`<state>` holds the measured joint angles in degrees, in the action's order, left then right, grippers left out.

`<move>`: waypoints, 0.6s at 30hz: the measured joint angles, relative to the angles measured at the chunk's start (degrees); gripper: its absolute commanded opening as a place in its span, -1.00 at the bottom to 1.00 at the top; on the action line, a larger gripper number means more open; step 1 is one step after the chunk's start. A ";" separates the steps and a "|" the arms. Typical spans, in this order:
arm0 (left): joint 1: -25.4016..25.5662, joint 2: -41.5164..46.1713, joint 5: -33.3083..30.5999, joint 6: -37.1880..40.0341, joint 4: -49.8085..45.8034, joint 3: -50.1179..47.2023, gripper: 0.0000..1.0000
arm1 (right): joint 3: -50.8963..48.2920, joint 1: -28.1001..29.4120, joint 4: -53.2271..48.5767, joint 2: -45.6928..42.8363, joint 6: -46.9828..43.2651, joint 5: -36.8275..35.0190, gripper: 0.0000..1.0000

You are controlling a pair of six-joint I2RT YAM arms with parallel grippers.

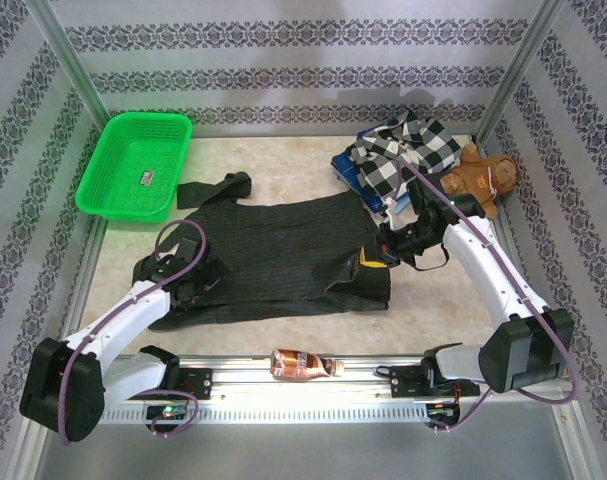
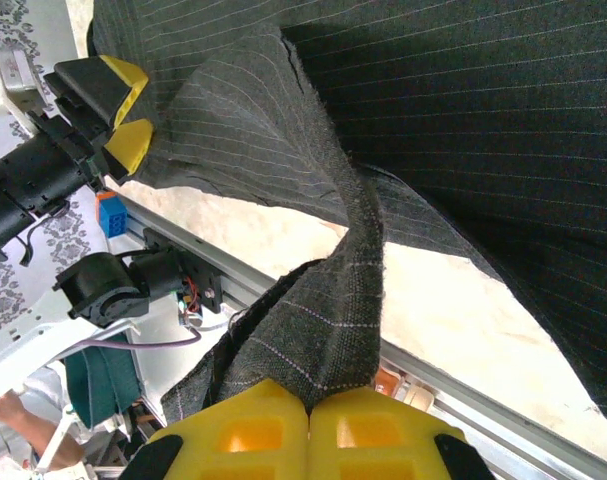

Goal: Fold and stack the long sleeve shirts

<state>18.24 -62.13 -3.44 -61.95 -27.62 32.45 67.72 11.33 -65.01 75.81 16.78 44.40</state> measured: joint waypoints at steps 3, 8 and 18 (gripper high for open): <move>-0.02 0.04 0.00 0.02 -0.02 0.00 1.00 | -0.83 0.00 0.11 0.07 -0.07 -0.09 -0.92; -0.42 0.50 -0.02 0.09 -0.22 -0.04 1.00 | -1.99 -0.31 0.13 0.63 -0.20 -0.66 -0.92; -0.85 1.46 0.00 0.22 -0.48 -1.05 1.00 | -2.64 -0.59 0.35 1.29 -0.44 -1.75 -0.92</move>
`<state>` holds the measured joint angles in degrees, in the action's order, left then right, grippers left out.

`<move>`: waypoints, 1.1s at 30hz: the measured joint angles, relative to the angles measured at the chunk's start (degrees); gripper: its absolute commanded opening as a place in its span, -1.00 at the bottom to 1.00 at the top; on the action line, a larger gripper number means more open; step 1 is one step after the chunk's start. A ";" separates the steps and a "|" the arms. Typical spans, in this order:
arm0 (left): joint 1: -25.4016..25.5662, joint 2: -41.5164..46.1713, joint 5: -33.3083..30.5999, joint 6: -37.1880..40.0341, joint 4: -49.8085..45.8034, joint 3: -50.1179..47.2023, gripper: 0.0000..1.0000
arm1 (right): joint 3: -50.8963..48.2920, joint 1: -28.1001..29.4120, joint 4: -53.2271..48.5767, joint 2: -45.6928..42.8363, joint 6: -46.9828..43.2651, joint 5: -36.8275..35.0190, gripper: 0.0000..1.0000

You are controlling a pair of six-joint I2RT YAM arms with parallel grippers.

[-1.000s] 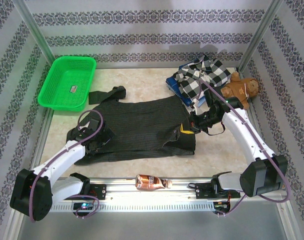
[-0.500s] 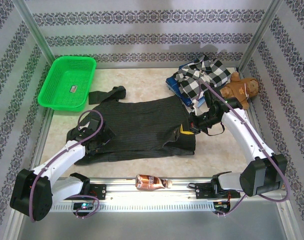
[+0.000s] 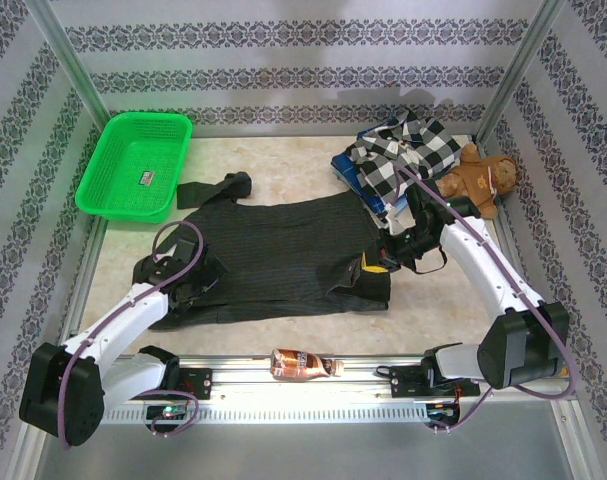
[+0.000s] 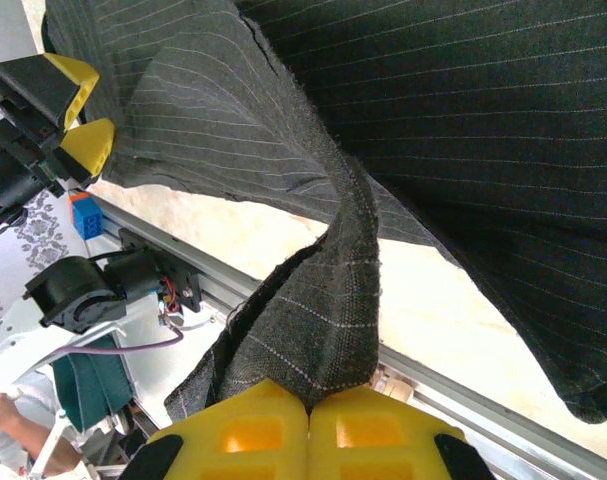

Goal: Fold and stack the long sleeve shirts

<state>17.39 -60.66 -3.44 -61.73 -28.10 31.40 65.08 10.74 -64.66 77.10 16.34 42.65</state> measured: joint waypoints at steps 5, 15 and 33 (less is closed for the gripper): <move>-0.26 0.02 0.00 0.00 -0.13 -0.79 1.00 | -1.14 -0.57 0.24 0.87 -0.24 -0.87 -0.91; -0.28 0.02 -0.02 0.07 -0.15 -1.36 1.00 | -3.39 -1.77 0.39 2.32 -1.38 -4.00 -0.86; -1.07 0.04 0.07 1.62 -0.20 -2.51 1.00 | -5.77 -3.50 1.27 3.69 -1.20 -10.91 -0.82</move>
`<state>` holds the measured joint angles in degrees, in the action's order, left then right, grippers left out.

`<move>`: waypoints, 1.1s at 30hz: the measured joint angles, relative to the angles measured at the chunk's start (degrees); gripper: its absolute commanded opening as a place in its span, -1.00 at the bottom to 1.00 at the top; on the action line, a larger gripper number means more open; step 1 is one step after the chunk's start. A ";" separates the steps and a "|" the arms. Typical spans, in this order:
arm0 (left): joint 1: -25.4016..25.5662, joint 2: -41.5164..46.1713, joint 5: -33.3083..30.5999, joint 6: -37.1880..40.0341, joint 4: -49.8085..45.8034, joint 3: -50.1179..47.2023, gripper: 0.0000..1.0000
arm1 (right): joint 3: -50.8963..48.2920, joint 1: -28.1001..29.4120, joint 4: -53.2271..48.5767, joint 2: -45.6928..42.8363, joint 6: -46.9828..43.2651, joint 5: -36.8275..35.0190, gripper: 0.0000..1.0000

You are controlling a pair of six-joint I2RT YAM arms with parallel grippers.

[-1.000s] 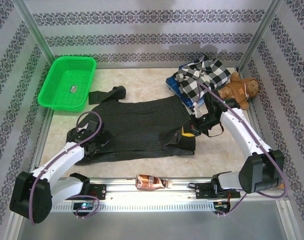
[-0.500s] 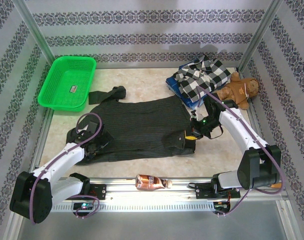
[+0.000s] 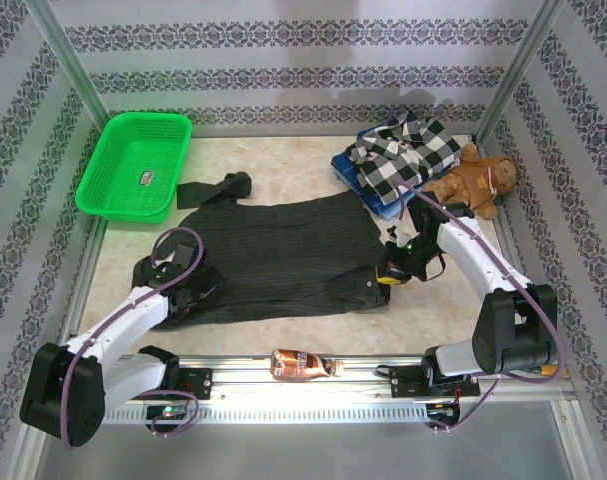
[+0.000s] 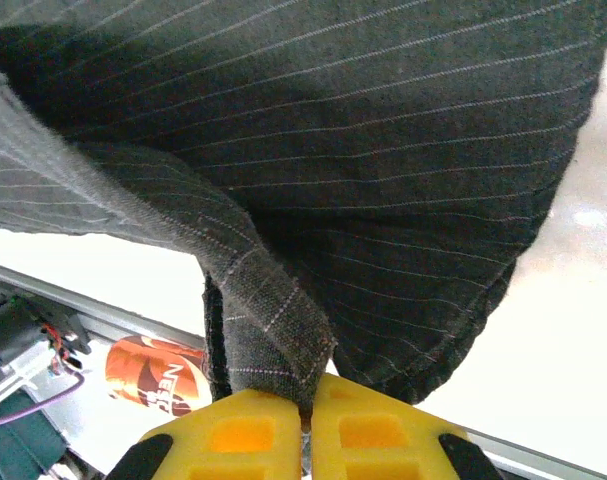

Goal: Fold and stack the long sleeve shirts

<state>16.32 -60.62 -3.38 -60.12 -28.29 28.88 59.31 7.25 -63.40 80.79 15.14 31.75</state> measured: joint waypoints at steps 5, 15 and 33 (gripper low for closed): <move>-0.33 2.47 0.42 0.39 -2.67 3.21 1.00 | 5.01 1.18 0.83 -0.50 2.19 5.53 -0.83; -0.33 15.32 0.63 0.33 -11.10 14.16 1.00 | 21.40 15.45 5.20 -2.91 10.40 16.00 -0.82; -1.07 13.14 -4.83 2.10 -21.90 21.40 1.00 | 31.85 26.29 19.04 -3.91 27.45 24.46 -0.80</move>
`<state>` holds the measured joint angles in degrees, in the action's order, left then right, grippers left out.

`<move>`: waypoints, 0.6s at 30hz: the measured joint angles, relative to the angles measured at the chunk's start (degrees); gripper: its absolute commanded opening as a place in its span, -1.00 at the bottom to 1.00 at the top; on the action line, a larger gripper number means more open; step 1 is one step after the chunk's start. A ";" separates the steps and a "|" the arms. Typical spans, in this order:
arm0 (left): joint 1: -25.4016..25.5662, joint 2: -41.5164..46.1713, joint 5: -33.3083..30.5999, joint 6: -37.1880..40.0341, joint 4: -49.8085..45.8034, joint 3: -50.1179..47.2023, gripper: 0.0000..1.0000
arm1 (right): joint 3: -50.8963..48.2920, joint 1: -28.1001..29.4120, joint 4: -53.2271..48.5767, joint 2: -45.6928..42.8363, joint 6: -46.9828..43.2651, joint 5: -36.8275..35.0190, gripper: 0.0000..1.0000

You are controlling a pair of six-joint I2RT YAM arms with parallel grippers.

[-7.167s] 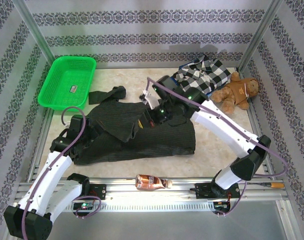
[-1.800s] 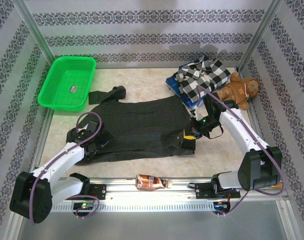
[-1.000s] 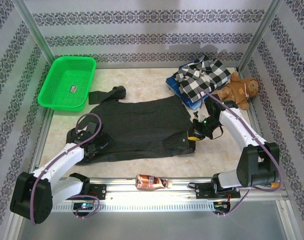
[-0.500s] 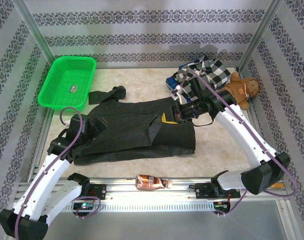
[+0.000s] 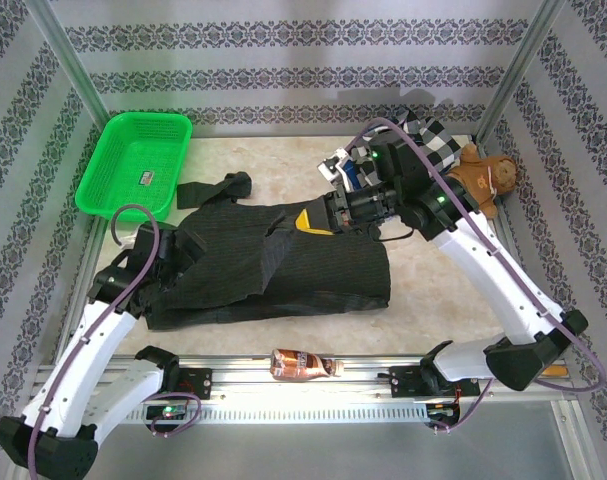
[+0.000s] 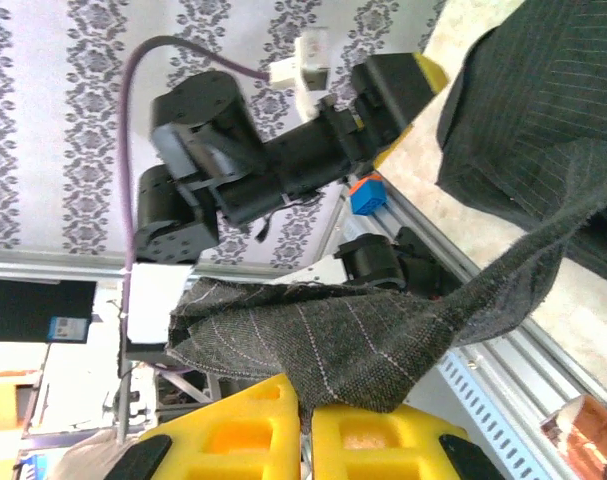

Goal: Fold and stack the long sleeve shirts

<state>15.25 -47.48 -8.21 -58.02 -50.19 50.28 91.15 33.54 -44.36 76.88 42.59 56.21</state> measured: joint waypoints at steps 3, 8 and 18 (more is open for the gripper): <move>0.00 -2.54 0.26 0.46 0.04 -0.04 1.00 | -2.80 -0.11 0.52 -2.40 0.63 0.94 -0.81; 0.02 -5.97 2.25 0.66 1.81 -1.84 1.00 | -8.63 -2.08 0.35 -4.72 1.03 1.75 -0.81; -0.07 -7.78 5.73 0.61 6.21 -6.47 1.00 | -9.16 -9.97 0.48 1.86 -3.08 1.62 -0.86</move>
<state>15.18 -55.27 -2.48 -57.41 -43.99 43.81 82.00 23.57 -43.88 78.74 39.51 57.82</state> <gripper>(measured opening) 0.998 0.071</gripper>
